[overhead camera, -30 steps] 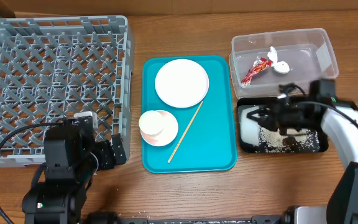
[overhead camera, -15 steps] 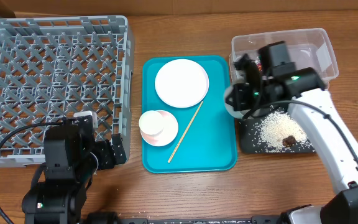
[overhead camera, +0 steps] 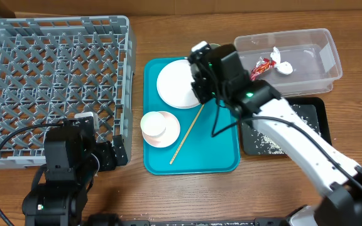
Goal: Sort waste into correct bins and load items into the dishwasher
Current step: 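Carry the emptied grey bowl back and set it on the white plate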
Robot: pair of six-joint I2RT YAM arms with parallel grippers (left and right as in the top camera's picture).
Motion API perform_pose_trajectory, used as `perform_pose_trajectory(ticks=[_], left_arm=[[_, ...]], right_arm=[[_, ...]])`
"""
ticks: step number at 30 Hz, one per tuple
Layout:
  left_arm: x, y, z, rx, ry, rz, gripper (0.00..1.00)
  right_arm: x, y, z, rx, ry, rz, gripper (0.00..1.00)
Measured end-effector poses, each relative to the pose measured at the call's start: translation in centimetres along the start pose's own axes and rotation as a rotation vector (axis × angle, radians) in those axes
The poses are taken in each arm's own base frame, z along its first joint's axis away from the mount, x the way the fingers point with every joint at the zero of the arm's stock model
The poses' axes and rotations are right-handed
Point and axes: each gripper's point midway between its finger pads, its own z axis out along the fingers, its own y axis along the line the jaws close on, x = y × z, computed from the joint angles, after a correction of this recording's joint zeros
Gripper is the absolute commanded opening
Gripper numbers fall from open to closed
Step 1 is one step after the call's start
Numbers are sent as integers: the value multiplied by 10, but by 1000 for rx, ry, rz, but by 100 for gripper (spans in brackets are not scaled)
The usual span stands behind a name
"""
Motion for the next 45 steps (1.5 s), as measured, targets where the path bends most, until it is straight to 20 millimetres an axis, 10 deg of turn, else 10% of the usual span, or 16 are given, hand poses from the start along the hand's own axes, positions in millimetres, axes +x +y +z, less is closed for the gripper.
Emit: perform_pose_trajectory(ticks=[12,17,26,36,45], left_arm=[[2,0,0,-1,8,0,100],[2,0,0,-2,8,-1,100],[2,0,0,-2,9,-1,100],[2,0,0,-1,7,0,100],[0,0,0,0,1,0,100]], right_arm=[[66,31,96,-119,168,-18,4],[88,37,107,-140,235,8,32],[111,39,75,-144,431,37,60],[23,73,-12,-327,295,109,65],[43,81,-9,-342,388,309,60]])
